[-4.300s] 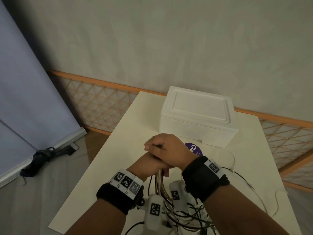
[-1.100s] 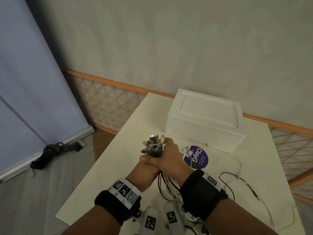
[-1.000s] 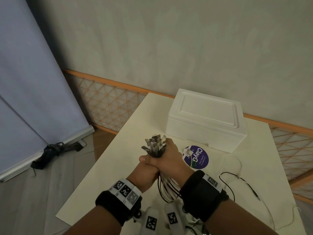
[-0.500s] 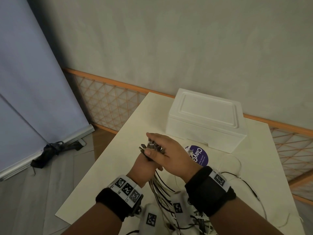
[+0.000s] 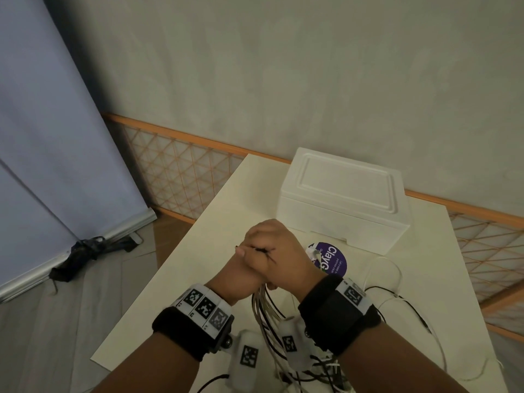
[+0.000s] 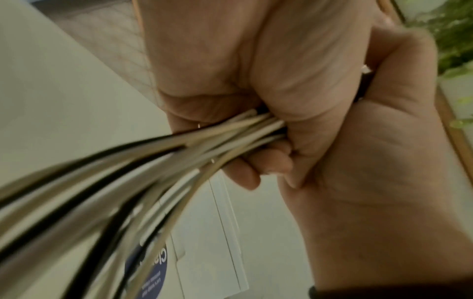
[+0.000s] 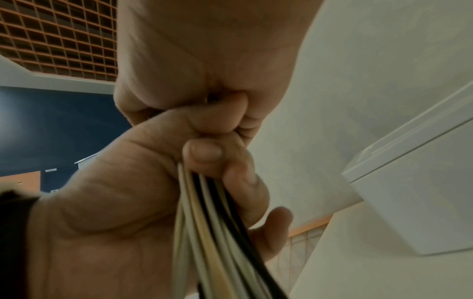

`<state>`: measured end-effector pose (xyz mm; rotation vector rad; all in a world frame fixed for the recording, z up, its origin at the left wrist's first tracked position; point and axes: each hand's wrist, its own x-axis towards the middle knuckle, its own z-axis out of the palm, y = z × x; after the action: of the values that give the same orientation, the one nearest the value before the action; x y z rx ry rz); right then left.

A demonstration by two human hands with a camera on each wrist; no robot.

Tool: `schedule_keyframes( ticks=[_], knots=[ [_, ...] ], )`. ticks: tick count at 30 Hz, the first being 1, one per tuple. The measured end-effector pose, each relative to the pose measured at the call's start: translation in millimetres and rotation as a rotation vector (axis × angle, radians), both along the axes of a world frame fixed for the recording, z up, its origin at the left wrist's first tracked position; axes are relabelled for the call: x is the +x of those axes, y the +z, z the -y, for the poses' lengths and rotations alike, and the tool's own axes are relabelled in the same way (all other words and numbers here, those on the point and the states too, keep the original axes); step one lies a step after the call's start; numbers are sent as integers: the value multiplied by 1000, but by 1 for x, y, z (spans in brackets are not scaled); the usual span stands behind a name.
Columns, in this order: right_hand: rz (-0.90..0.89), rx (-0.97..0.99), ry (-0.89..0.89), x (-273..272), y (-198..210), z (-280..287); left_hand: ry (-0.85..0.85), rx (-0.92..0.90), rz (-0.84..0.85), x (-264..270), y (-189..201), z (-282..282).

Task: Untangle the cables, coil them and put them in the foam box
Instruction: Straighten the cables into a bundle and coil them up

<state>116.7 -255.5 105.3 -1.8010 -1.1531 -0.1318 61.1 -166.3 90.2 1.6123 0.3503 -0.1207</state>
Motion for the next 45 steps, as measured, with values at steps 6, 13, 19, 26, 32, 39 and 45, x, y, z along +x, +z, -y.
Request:
schedule_keyframes(
  ticks=[6,13,19,26,32,39,45],
  knots=[
    [-315,-143,58,14,3,23,-28,-121,167,2,-6,-6],
    [-232,-100,-150,9,-3,37,-121,-195,278,1,-3,-9],
    [-119,-71,-182,2,1,32,-115,-239,307,4,-9,-9],
    [78,-207,-32,7,11,33,-88,-223,274,2,-17,-15],
    [69,-270,67,12,18,41,-38,-260,212,1,-17,-15],
    [-99,-134,-21,12,10,37,-86,-269,255,2,-11,-12],
    [-211,-56,-4,3,13,29,-97,-32,218,4,-1,-9]
  ],
)
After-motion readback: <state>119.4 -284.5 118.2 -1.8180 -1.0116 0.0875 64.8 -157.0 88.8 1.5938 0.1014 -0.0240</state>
